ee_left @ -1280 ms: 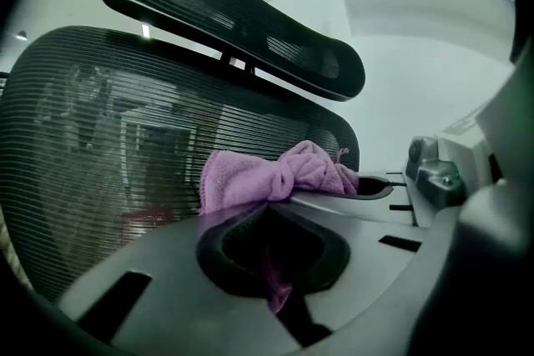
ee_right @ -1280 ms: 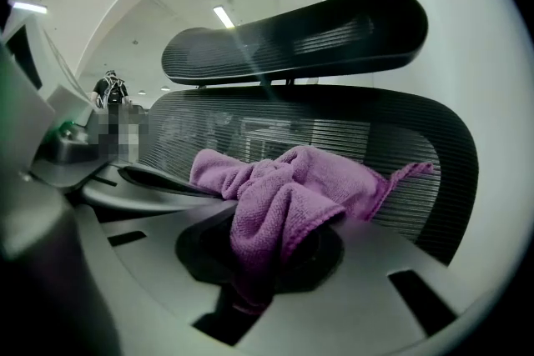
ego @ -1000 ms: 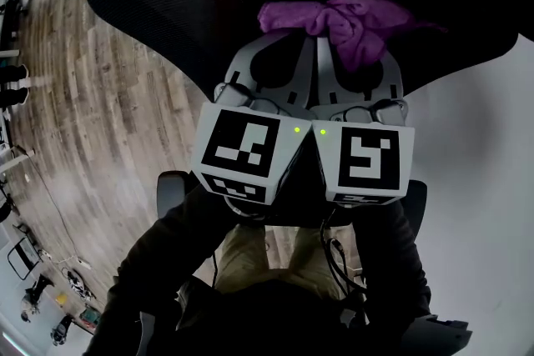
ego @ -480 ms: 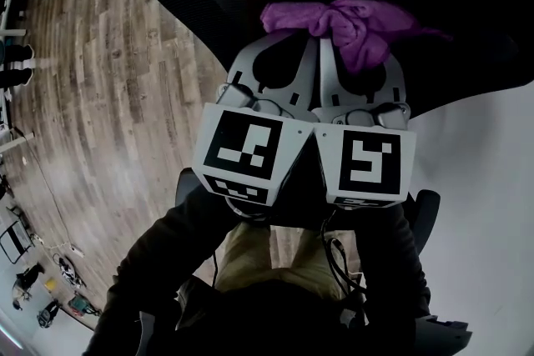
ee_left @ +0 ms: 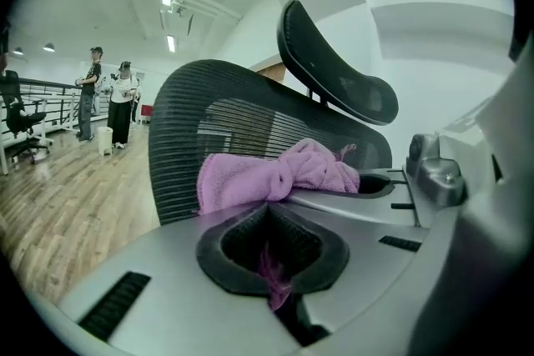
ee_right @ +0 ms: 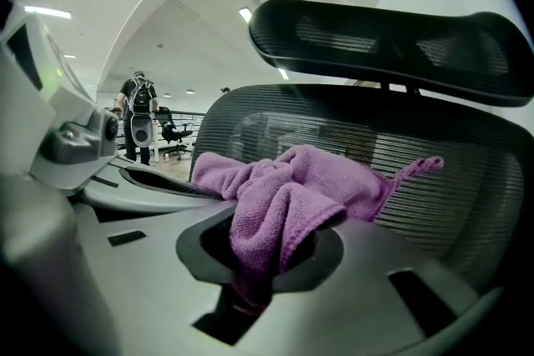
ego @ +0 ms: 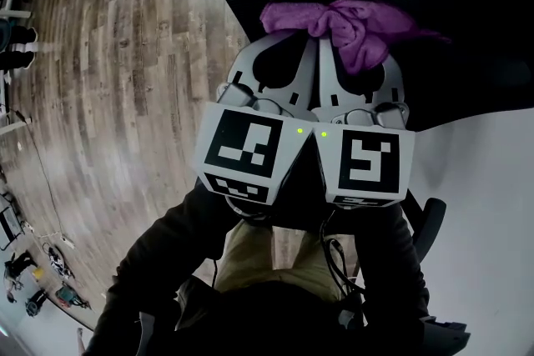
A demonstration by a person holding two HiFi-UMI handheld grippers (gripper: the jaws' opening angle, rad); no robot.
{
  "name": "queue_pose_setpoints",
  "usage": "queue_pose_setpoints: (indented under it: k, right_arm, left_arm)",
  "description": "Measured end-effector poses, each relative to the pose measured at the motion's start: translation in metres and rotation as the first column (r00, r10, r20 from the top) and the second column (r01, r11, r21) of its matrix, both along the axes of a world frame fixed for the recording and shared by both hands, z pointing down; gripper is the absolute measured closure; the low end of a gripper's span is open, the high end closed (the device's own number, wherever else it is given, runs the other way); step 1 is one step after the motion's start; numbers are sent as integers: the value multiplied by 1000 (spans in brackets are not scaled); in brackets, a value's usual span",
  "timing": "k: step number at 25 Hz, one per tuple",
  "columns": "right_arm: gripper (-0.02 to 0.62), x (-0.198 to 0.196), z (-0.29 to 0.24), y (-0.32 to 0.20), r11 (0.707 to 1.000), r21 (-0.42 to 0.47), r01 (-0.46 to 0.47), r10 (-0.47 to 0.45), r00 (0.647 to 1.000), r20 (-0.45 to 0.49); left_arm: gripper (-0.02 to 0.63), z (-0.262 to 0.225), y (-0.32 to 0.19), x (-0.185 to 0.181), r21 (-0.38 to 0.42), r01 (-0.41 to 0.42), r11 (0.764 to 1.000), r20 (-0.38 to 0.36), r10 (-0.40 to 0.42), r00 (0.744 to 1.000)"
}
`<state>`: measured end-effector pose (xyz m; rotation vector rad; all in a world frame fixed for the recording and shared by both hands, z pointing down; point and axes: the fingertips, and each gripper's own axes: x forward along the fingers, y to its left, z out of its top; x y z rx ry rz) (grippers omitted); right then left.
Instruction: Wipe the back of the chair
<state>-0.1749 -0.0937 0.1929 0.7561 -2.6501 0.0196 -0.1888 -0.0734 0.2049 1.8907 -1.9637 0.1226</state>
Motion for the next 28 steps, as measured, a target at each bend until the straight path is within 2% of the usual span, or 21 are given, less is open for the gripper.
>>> queue_pose_setpoints:
  k: [10, 16, 28]
  right_arm:
    - [531, -45, 1, 25, 997, 20, 74, -73, 997, -18]
    - [531, -67, 5, 42, 996, -4, 94, -94, 995, -17]
    - [531, -92, 9, 67, 990, -20, 141, -141, 989, -41]
  left_arm:
    - [606, 2, 25, -43, -2, 55, 998, -8, -55, 998]
    - [606, 6, 44, -65, -13, 91, 996, -14, -91, 996]
    - [606, 7, 68, -90, -15, 140, 990, -20, -140, 990]
